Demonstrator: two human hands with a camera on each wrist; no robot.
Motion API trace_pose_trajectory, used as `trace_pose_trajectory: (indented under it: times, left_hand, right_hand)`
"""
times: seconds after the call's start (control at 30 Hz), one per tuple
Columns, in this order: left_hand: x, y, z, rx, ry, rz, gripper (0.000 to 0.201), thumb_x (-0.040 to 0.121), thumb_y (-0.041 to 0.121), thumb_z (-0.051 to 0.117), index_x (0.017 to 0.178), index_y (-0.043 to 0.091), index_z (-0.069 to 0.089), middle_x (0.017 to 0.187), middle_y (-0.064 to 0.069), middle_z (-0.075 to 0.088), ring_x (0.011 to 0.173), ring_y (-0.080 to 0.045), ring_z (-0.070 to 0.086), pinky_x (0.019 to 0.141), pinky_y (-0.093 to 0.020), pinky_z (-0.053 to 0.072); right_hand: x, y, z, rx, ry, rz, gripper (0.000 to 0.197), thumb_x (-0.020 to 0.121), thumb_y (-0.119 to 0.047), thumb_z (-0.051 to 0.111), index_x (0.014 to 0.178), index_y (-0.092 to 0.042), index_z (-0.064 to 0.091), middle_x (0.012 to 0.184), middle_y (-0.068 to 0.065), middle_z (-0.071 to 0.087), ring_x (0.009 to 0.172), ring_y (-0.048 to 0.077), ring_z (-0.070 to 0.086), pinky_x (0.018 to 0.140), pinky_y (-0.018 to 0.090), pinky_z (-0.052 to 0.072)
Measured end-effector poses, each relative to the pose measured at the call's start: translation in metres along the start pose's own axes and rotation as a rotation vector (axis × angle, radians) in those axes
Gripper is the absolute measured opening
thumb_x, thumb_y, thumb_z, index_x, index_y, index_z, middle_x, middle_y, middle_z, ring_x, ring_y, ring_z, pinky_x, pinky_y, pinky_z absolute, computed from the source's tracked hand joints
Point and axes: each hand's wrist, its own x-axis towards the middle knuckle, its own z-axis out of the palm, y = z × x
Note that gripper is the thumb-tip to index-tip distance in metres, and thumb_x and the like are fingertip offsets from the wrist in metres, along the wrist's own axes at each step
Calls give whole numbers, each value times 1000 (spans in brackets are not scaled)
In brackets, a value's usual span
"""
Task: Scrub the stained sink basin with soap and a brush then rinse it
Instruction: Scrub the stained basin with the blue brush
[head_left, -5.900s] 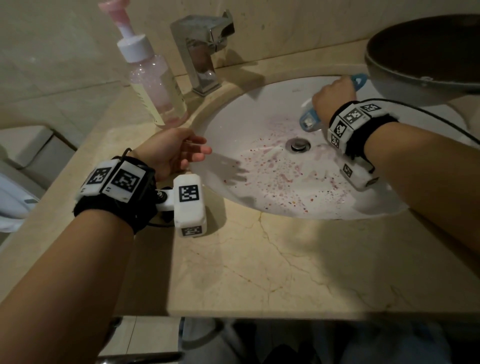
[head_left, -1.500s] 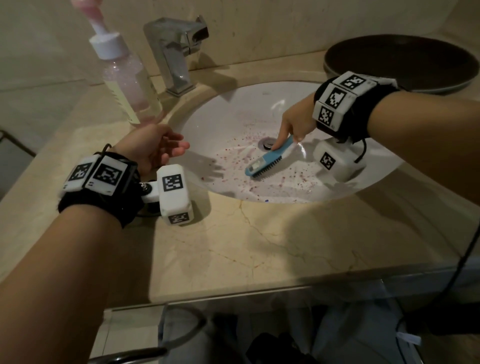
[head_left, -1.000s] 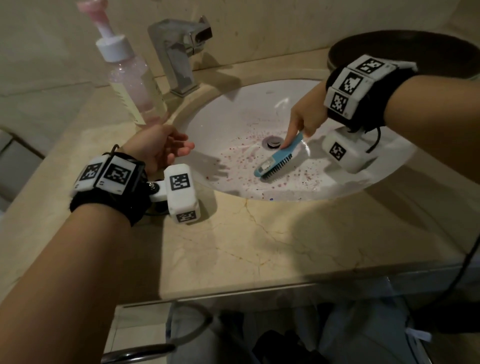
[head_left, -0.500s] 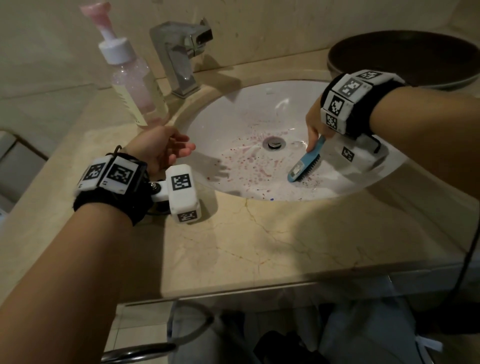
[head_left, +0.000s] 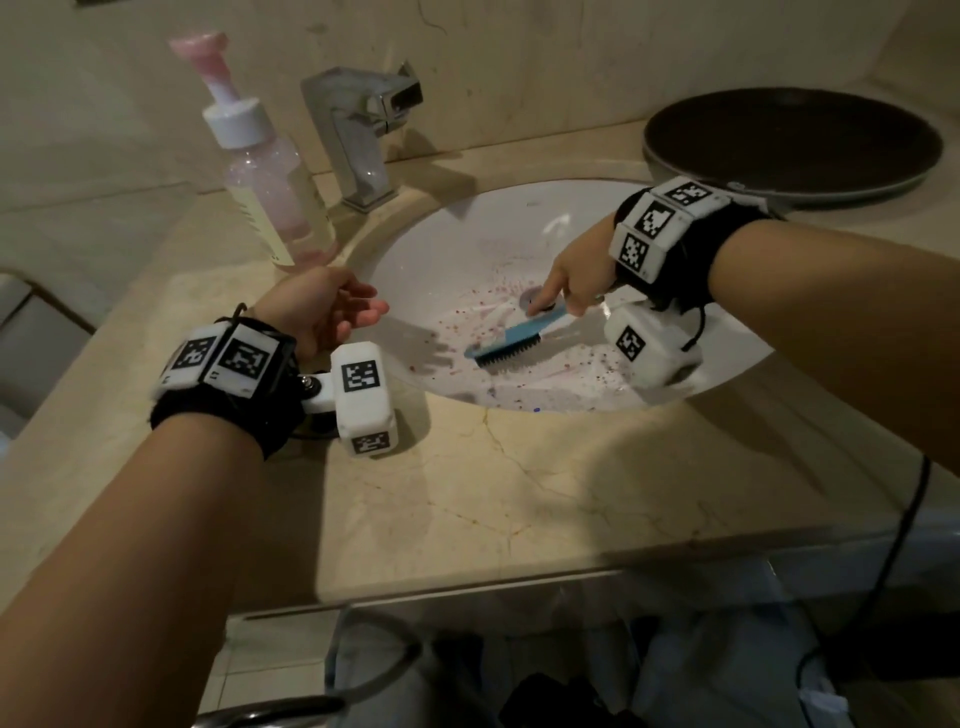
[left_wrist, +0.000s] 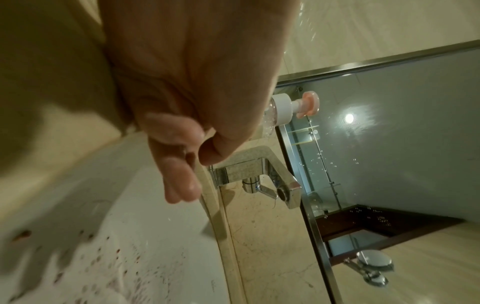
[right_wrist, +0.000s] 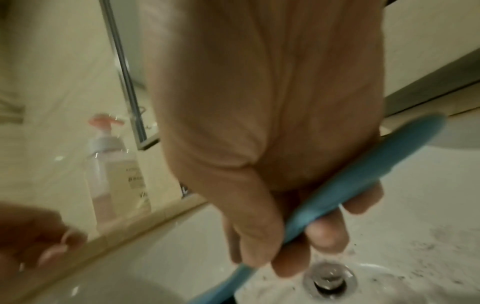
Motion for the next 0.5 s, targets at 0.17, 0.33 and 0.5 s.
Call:
trace_pose_trajectory:
  times: [0.17, 0.33, 0.5]
  left_hand:
    - [-10, 12, 10, 64, -86, -67, 23, 98, 14, 33, 82, 12, 50, 48, 4, 67, 33, -3, 58, 30, -7, 36]
    - [-36, 48, 59, 234, -273, 25, 24, 99, 22, 35, 90, 16, 56, 66, 5, 71, 46, -7, 64, 45, -13, 46]
    - [-66, 67, 110, 497, -506, 27, 29, 100, 32, 34, 99, 14, 57, 94, -1, 65, 72, -14, 62, 61, -24, 46]
  right_hand:
    - [-21, 10, -9, 498, 189, 89, 62, 96, 0, 41, 149, -29, 26, 72, 7, 49, 61, 16, 42, 59, 26, 39]
    - [-49, 13, -7, 1048, 227, 94, 57, 101, -2, 29, 151, -25, 14, 85, 10, 53, 77, 22, 60, 77, 37, 50]
    - [-64, 12, -2, 1354, 306, 28, 52, 99, 3, 25, 147, -16, 26, 101, 12, 59, 86, 22, 60, 95, 40, 45]
